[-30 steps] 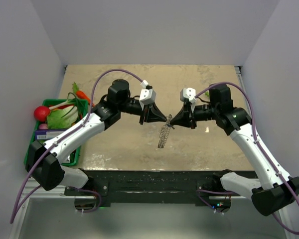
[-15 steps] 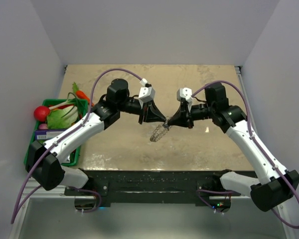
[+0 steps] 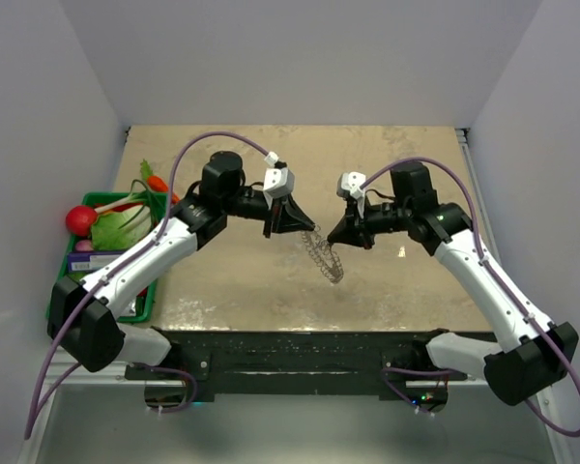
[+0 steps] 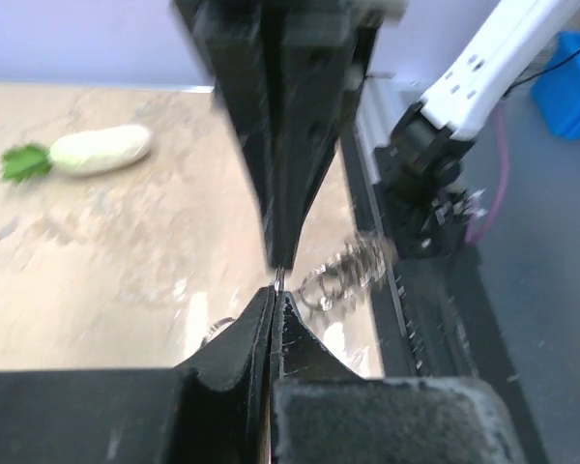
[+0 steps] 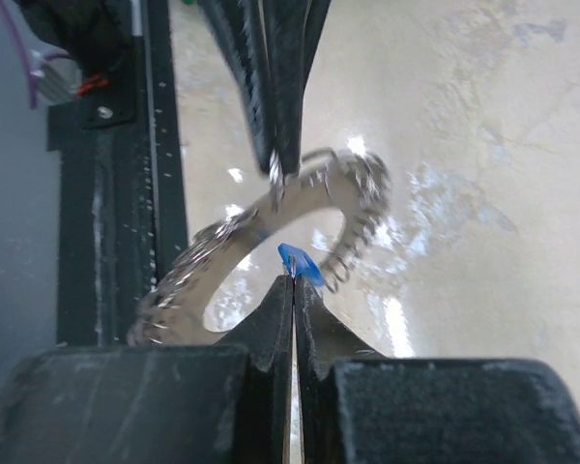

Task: Remove the keys from the keyring
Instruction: Remove the key from the keyring, then place the key at the center of the board, then place the keyring at the center of the board.

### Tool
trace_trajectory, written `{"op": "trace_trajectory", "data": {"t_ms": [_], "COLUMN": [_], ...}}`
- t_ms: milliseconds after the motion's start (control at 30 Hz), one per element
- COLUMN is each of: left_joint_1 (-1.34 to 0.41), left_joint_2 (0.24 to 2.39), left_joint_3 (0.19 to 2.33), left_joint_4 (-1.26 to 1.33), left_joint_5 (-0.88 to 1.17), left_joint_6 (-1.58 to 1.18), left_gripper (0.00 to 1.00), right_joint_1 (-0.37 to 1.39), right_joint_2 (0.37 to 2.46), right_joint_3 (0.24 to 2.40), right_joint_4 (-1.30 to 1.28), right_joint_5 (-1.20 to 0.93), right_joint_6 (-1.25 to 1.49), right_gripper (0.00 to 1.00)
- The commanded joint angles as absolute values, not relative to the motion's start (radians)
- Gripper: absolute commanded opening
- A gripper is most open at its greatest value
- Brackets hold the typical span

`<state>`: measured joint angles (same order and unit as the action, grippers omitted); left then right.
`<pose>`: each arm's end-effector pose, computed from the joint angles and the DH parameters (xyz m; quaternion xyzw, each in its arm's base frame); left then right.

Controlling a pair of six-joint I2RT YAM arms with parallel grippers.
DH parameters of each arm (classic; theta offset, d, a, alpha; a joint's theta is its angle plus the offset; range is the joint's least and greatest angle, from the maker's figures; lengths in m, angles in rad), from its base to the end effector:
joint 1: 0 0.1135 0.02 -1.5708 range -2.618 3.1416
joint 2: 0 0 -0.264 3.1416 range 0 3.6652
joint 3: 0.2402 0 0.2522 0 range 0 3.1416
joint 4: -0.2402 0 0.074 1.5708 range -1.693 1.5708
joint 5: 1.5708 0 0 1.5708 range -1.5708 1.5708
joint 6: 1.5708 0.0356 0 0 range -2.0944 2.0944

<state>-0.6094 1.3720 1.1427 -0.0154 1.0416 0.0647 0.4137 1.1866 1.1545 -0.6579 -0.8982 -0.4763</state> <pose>0.2360 -0.2022 0.3528 0.5151 0.5439 -0.5213 0.4088 0.2104 0.1228 0.3491 -0.5178 0.6559 0.3805 0.3961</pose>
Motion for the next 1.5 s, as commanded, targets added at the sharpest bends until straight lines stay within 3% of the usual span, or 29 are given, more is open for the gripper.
{"op": "trace_trajectory", "data": {"t_ms": [0,433,867,1000,1067,1100,1133,1167,1200,1267,1333,1467], "left_joint_1": [-0.552,-0.468,-0.368,-0.359,-0.356,-0.350,-0.348,-0.344,-0.341,-0.334,-0.324,-0.298], "left_joint_2": [1.316,1.410,1.785,1.873,1.903,1.910,1.914,1.914,1.913,1.896,1.861,1.761], "left_joint_3": [1.131,1.071,1.253,1.333,1.348,1.359,1.362,1.362,1.361,1.350,1.338,1.290], "left_joint_4": [-0.175,-0.261,-0.222,-0.224,-0.218,-0.215,-0.201,-0.195,-0.192,-0.183,-0.172,-0.161], "left_joint_5": [0.939,0.611,0.476,0.454,0.449,0.451,0.454,0.453,0.451,0.443,0.445,0.462], "left_joint_6": [0.262,0.382,0.356,0.354,0.347,0.342,0.330,0.325,0.321,0.311,0.307,0.293], "left_gripper": [0.00,0.00,0.00,0.17,0.29,0.40,0.45,0.50,0.58,0.64,0.73,0.99], "right_joint_1": [0.394,0.354,0.288,0.256,0.245,0.232,0.229,0.221,0.216,0.210,0.207,0.206], "right_joint_2": [1.144,1.267,1.587,1.712,1.741,1.752,1.770,1.773,1.773,1.746,1.697,1.580], "right_joint_3": [1.135,1.011,1.091,1.169,1.189,1.207,1.215,1.223,1.232,1.229,1.223,1.204], "right_joint_4": [-0.657,-0.499,-0.333,-0.327,-0.319,-0.316,-0.318,-0.321,-0.322,-0.324,-0.333,-0.365], "right_joint_5": [-0.763,-0.396,-0.247,-0.218,-0.215,-0.216,-0.222,-0.225,-0.230,-0.256,-0.279,-0.298], "right_joint_6": [-0.512,-0.525,-0.482,-0.480,-0.473,-0.466,-0.463,-0.459,-0.456,-0.454,-0.456,-0.457], "right_gripper": [0.00,0.00,0.00,0.02,0.15,0.21,0.32,0.37,0.51,0.62,0.98,0.99]}}
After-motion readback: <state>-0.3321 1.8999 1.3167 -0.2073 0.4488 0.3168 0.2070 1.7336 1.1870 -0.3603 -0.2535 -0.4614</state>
